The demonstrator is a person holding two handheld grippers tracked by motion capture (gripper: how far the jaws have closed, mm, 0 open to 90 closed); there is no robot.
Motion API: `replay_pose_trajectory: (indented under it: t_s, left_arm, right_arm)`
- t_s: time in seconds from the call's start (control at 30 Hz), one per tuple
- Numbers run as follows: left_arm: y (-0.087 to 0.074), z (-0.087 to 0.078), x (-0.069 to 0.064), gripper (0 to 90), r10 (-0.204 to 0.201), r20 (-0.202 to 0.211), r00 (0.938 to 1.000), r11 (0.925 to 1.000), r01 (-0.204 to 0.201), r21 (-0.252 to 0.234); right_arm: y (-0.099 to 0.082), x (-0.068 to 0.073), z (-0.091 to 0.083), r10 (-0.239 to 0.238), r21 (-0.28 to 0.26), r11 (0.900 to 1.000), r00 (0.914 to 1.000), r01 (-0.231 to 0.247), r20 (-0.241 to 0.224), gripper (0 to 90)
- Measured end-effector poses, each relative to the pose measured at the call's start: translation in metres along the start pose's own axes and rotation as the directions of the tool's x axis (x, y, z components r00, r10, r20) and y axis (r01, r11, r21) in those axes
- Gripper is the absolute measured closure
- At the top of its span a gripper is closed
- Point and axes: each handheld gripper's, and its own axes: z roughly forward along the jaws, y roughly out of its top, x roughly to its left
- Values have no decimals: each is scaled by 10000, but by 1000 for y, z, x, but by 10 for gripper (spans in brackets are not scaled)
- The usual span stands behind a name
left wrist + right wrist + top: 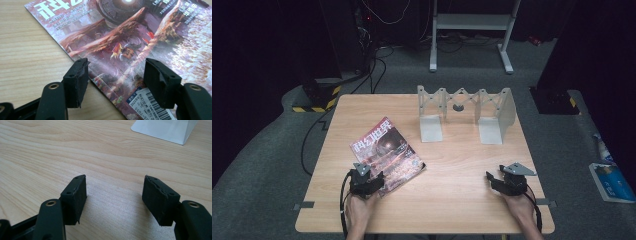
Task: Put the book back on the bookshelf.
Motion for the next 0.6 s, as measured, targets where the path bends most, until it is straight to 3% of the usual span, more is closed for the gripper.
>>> replay_pose_trajectory:
  t_s: [0.27,0.6]
  left_arm:
    - [-7,-7,-8,375,87,162,9998,10000,-87,-19]
    - [-14,-15,-13,387,44,469,9989,10000,-43,-33]
  right_arm:
    - [0,-1,-1,-7,40,10000,10000,7,-66,384]
    - [2,-4,-2,376,75,9993,9990,-374,-223,397]
